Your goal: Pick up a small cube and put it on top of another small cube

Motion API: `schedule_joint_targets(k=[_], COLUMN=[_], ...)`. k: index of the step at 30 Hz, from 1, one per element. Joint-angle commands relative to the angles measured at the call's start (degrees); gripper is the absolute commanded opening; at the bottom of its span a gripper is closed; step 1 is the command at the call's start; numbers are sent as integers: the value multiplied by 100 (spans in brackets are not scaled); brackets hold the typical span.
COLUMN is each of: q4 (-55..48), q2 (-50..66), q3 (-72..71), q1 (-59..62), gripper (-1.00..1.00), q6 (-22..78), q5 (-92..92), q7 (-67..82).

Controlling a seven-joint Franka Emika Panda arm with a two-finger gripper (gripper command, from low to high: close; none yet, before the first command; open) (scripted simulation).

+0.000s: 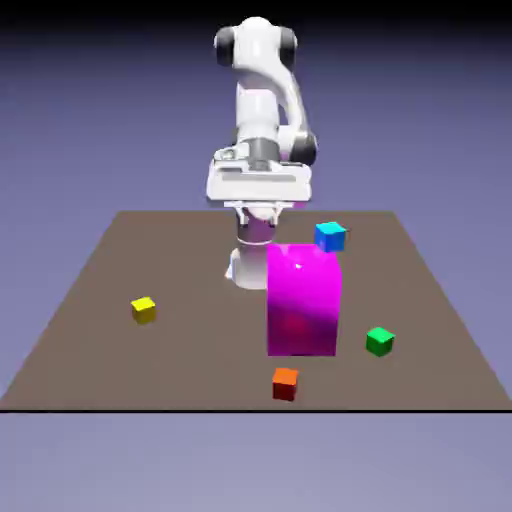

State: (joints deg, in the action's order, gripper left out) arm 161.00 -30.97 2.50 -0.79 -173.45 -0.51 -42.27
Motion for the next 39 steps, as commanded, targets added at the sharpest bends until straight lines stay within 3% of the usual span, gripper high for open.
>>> schedule_joint_targets(k=[1, 25, 39], q4=[0, -4, -456], q2=[140, 3495, 4742], q3=[208, 5190, 2725], q1=[-8, -203, 1675], gripper=[0, 0, 0], q6=[46, 1148, 568], q5=[-43, -1069, -3817], q7=[16, 395, 2453])
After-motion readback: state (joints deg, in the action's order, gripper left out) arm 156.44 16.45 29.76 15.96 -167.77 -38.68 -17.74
